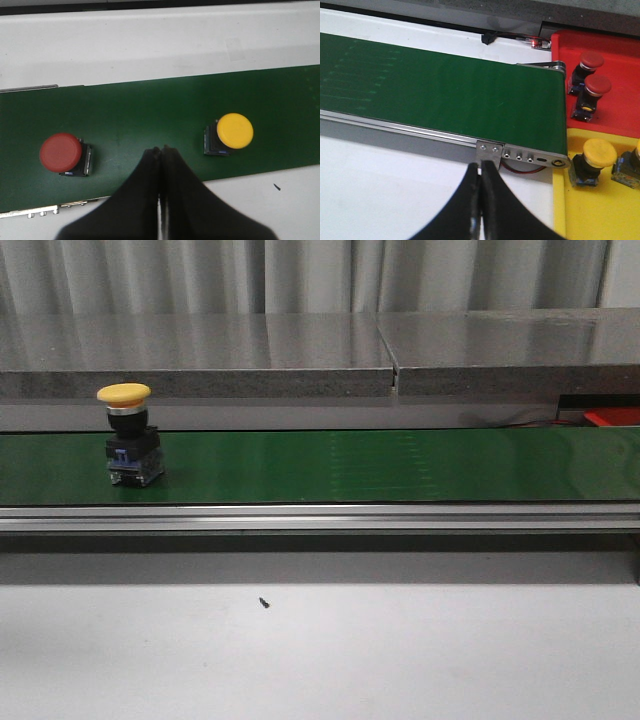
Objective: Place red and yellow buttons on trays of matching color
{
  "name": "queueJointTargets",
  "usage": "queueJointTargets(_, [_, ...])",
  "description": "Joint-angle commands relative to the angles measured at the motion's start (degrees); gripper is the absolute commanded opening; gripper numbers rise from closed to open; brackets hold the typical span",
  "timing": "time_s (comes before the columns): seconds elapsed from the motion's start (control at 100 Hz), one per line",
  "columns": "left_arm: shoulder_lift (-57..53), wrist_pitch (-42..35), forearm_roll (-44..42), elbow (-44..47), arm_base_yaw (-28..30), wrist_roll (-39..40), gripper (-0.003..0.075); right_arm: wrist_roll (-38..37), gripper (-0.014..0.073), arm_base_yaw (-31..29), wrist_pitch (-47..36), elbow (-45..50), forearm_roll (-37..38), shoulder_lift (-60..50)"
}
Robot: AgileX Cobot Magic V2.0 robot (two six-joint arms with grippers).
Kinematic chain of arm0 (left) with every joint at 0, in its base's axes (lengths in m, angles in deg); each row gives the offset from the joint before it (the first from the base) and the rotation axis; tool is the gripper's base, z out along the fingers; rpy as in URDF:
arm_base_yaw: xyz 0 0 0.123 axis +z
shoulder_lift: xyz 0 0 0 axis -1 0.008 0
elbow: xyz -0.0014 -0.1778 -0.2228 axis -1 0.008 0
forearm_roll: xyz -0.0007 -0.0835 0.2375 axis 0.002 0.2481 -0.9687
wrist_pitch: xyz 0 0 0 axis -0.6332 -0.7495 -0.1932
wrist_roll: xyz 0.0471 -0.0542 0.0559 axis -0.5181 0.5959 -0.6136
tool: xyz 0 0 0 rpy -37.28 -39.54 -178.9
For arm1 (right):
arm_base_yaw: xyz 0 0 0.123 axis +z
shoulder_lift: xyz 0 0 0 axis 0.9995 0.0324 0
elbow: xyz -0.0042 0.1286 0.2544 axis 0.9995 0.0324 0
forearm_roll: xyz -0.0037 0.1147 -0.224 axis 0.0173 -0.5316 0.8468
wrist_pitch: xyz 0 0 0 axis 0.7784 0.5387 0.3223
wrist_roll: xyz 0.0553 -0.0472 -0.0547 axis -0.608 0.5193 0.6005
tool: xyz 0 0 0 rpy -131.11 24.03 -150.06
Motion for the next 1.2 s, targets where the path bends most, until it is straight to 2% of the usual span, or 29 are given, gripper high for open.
queueJointTargets(0.0, [-6.01, -4.95, 0.77, 2.12, -0.89, -0.01, -0.0019, 0.56, -0.0068, 0.21, -4.1, -1.53, -1.31, 0.18])
queueJointTargets(0.32, [-27.58, -9.22, 0.77, 17.57, -0.89, -0.01, -0.0019, 0.56, -0.0068, 0.21, -2.34, -1.53, -1.31, 0.18])
queueJointTargets(0.55, [-41.61, -9.31, 0.77, 26.14, -0.89, -0.01, -0.0019, 0.56, -0.0068, 0.21, -0.43, -1.53, -1.31, 0.25])
queueJointTargets(0.75, [-47.56, -9.31, 0.77, 28.85, -0.89, -0.01, -0.0019, 0.56, -0.0068, 0.57, -0.48, -2.41, -1.25, 1.39])
queueJointTargets(0.94, [-48.79, -8.67, 0.77, 28.85, -0.89, -0.01, -0.0019, 0.56, -0.0063, 4.77, -0.48, -6.79, 0.55, 7.0])
queueJointTargets(1.06, [-48.79, -8.67, 0.91, 28.85, -0.89, -0.01, -0.0019, 0.56, 0.0008, 9.26, -0.48, -10.07, 0.65, 13.67])
queueJointTargets(1.19, [-48.79, -8.77, 0.91, 28.85, -0.89, -0.01, -0.0019, 0.56, 0.0177, 13.97, -0.18, -14.47, 0.65, 21.66])
